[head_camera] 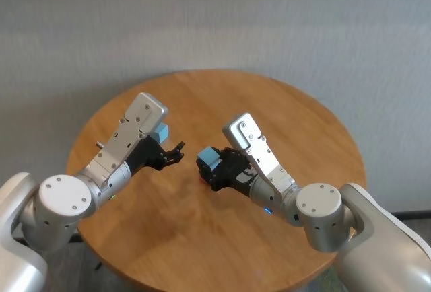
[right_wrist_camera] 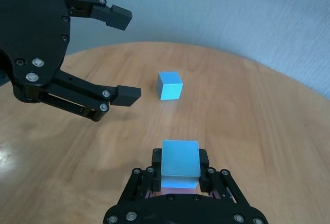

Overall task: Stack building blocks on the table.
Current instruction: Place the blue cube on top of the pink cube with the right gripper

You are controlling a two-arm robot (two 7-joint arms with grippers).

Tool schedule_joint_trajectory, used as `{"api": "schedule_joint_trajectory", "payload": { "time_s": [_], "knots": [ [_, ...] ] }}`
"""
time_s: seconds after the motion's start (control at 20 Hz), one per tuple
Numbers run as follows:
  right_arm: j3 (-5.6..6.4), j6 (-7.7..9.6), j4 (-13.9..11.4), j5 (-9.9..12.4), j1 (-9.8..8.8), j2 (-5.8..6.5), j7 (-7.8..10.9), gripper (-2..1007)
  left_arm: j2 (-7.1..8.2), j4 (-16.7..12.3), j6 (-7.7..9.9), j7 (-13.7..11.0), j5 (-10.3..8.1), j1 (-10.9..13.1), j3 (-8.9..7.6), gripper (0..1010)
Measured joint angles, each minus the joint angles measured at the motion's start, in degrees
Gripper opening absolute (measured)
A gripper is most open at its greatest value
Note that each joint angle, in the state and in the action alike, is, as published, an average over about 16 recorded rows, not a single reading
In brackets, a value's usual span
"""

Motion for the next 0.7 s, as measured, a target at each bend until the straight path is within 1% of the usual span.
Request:
{"api": "schedule_joint_trajectory", "payload": {
  "time_s": [0.7],
  "knots": [
    [0.21,0.05,0.8,-0.3,0.14,-0.36,-0.45,365,0.0,0.0,0.0,0.0,0.0,0.0,0.0,1002]
  ]
}}
